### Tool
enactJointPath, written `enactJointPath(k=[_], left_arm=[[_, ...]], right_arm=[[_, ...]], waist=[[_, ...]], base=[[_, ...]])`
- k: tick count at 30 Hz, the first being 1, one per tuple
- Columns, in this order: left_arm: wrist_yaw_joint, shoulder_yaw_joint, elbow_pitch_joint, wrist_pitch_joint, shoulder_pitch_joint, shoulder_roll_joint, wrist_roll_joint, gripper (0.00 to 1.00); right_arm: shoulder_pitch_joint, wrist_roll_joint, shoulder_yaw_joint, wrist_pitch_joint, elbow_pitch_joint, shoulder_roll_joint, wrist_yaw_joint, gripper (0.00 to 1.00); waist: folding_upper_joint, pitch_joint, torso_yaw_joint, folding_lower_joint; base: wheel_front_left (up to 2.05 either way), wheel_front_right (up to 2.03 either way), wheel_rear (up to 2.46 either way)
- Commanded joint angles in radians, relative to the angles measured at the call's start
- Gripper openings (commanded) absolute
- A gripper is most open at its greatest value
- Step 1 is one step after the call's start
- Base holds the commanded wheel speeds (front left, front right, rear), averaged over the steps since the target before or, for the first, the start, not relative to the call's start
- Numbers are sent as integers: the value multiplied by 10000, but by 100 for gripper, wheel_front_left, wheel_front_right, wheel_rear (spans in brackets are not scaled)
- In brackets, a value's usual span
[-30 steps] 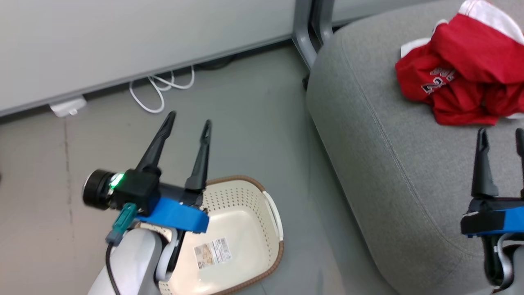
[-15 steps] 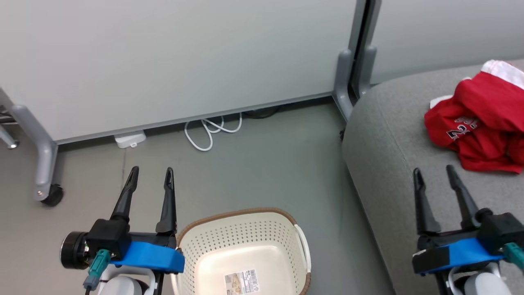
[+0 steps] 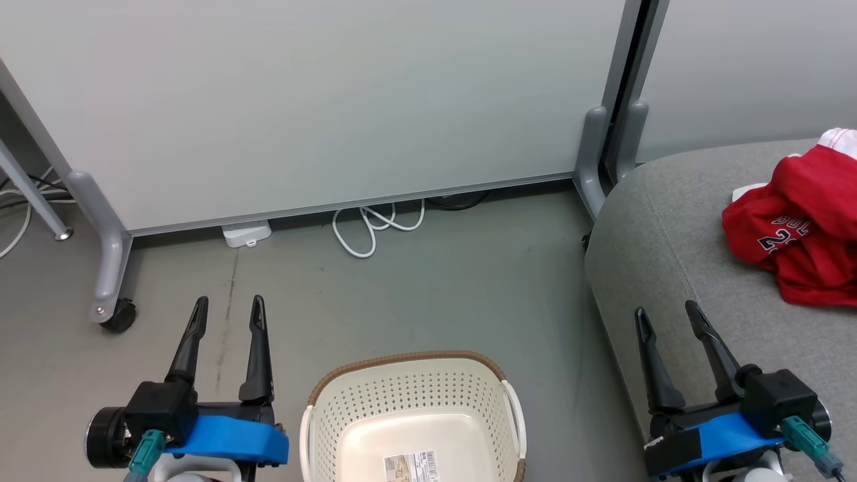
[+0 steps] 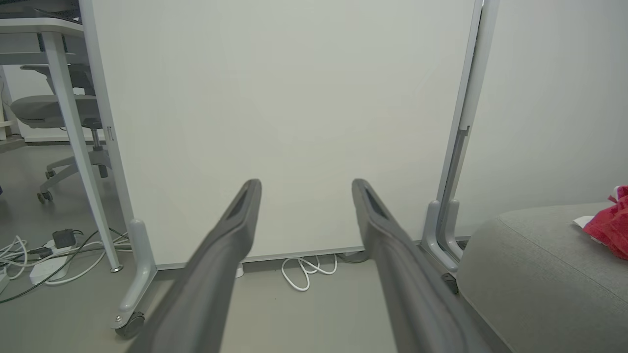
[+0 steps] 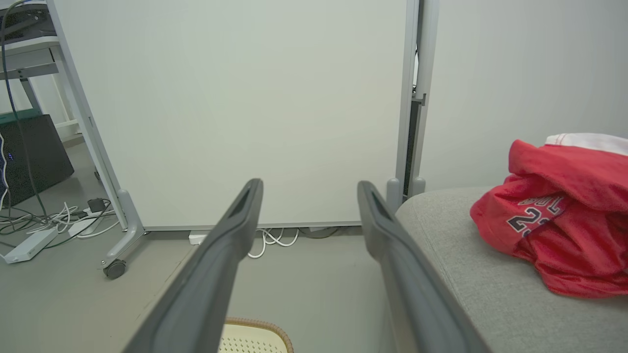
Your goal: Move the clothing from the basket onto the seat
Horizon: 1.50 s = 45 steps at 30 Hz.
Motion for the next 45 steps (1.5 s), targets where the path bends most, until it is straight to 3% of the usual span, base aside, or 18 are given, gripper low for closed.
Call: enactJointPath(k=[1, 15, 31, 32, 37, 45], left_arm=[[-56, 76, 8, -29, 109, -14, 70, 100], [-255, 445, 126, -27, 221, -142, 212, 100], [-102, 318, 282, -28, 270, -155, 131, 100], [-142, 337, 291, 0, 209, -146, 96, 0], [-151, 362, 732, 90, 488, -167, 11, 0], [-179, 544, 754, 530, 333, -164, -1599, 0]], right_arm=[[113, 59, 19, -33, 41, 33, 1, 100], [-50, 275, -55, -33, 479, 49, 1, 100], [-114, 346, -105, -33, 759, 50, 1, 100], [-37, 295, -102, 0, 744, 31, 0, 0], [134, 365, -105, 86, 1173, 40, 0, 0], [34, 1975, -255, 513, 1134, 40, 0, 0]], waist=[[-1, -9, 14, 1], [-1, -25, 196, 1], [-1, 45, 334, 1], [-1, 47, 336, 2], [-1, 48, 335, 2], [-1, 47, 292, 2]], base=[[0, 0, 0], [0, 0, 0], [0, 0, 0], [0, 0, 0], [0, 0, 0], [0, 0, 0]])
